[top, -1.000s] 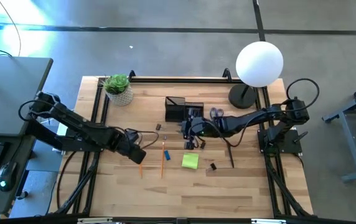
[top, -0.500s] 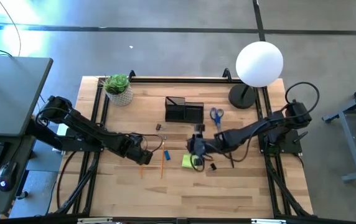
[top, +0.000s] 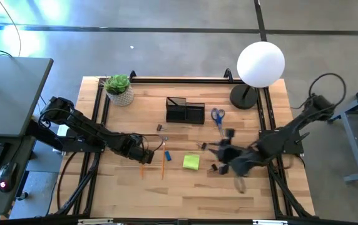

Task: Pick and place office supplies into organizer
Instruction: Put the orange pencil into the black desk organizer

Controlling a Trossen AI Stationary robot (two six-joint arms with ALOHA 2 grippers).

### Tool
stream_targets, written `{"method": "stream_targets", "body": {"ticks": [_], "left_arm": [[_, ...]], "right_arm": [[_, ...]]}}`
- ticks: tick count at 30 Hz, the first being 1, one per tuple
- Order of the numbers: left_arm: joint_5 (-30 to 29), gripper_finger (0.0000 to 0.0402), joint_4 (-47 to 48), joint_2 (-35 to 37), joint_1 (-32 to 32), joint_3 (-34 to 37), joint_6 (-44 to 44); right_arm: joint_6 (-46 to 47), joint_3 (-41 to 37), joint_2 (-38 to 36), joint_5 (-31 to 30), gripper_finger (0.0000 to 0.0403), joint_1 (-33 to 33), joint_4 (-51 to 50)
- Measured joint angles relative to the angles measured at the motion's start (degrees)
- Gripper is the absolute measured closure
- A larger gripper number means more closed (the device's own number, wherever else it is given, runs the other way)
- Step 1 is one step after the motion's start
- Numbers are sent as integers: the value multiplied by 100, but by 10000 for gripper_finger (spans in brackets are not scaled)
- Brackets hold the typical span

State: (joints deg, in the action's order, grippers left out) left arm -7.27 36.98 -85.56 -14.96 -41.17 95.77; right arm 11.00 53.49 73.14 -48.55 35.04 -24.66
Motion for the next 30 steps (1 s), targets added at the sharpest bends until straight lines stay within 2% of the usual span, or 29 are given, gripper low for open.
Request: {"method": "stream_targets", "body": {"ticks": [5,11,15,21,24,30], "left_arm": [[-61,385,-57,-119,0,-11,268],[-104,385,-312,-202,0,-16,369],[-98,385,-291,-206,28,-15,371],[133,383,-309,-208,277,-13,197],[217,362,-328,-223,387,-2,70],[228,280,-417,-282,410,-7,59]], "right_arm": [[208,-637,-1187,-586,336,402,24],[-120,-1272,-2325,-678,355,534,348],[-551,-1546,-2745,-605,366,512,702],[-810,-1578,-2948,-455,376,510,734],[-845,-1578,-2948,-376,378,510,734],[-801,-1578,-2948,-346,375,510,736]]}}
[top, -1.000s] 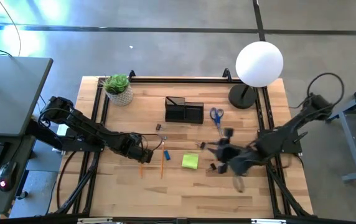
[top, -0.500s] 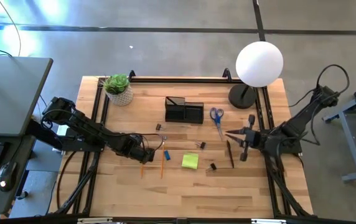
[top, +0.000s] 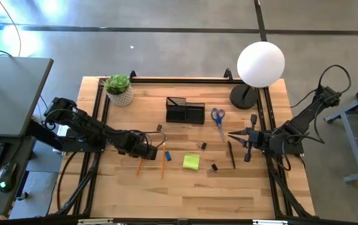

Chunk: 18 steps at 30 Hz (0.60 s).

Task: Pick and place office supplies into organizer
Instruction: Put the orange pencil into the black desk organizer

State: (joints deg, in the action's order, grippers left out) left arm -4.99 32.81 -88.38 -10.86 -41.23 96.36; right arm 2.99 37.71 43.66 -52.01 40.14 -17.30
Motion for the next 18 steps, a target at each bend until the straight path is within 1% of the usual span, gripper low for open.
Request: {"method": "stream_targets", "body": {"ticks": [4,8,12,18], "left_arm": [[-72,244,-100,-59,-1,-4,28],[-91,237,-74,-133,-1,-11,4],[-101,250,-35,-154,-3,-11,-13],[-98,294,29,-161,-3,-9,-211]], "right_arm": [[126,0,4,13,374,0,-22],[259,0,11,104,373,2,-55],[322,0,13,168,371,2,-85],[362,0,13,258,370,2,-101]]}}
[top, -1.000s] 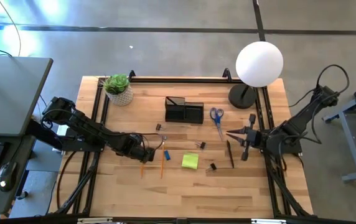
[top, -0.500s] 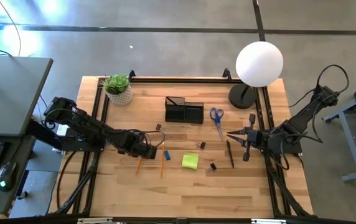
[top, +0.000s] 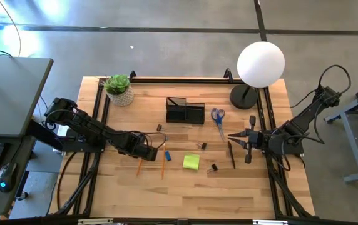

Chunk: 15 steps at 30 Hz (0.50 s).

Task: Pick and place office supplies into organizer
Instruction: Put the orange pencil into the black desk organizer

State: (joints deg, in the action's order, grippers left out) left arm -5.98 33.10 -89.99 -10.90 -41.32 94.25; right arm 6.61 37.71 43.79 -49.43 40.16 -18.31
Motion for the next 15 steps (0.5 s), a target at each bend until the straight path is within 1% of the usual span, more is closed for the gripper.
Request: {"method": "stream_targets", "body": {"ticks": [5,10,12,15], "left_arm": [[0,343,52,-3,0,9,-242],[-2,390,105,-3,0,5,-297],[-6,394,139,-3,0,2,-354],[-57,380,140,-4,-3,5,-425]], "right_arm": [[-10,2,0,-2,370,0,-10],[-17,2,0,-4,370,0,-51],[-20,2,0,-4,371,0,-71],[-61,2,0,-4,370,0,-72]]}}
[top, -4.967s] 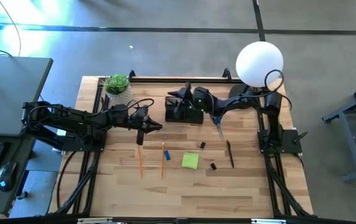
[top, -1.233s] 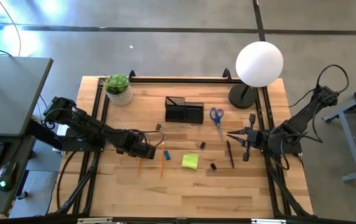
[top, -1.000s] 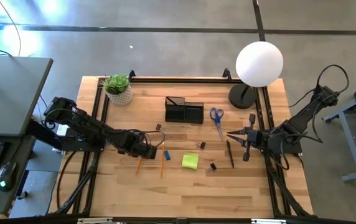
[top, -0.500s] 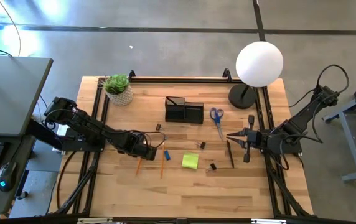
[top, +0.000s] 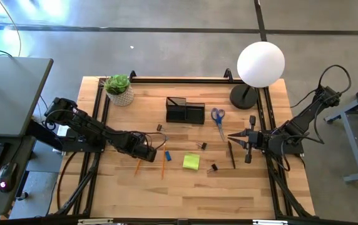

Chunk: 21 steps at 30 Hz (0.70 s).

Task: Pick and place office supplies into organizer
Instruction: Put the orange pencil into the black desk organizer

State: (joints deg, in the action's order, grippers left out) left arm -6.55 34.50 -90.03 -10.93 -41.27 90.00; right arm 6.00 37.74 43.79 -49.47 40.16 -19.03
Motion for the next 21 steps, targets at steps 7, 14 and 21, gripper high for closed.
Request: {"method": "stream_targets", "body": {"ticks": [7,14,21], "left_arm": [[-130,373,-71,-22,-1,-75,-484],[-667,397,-173,-52,18,-417,-1054],[-1066,401,-1191,-45,6,-828,-2236]], "right_arm": [[-48,0,0,-21,371,0,-2],[-60,2,2,-24,370,0,-4],[44,2,2,-7,371,0,-175]]}}
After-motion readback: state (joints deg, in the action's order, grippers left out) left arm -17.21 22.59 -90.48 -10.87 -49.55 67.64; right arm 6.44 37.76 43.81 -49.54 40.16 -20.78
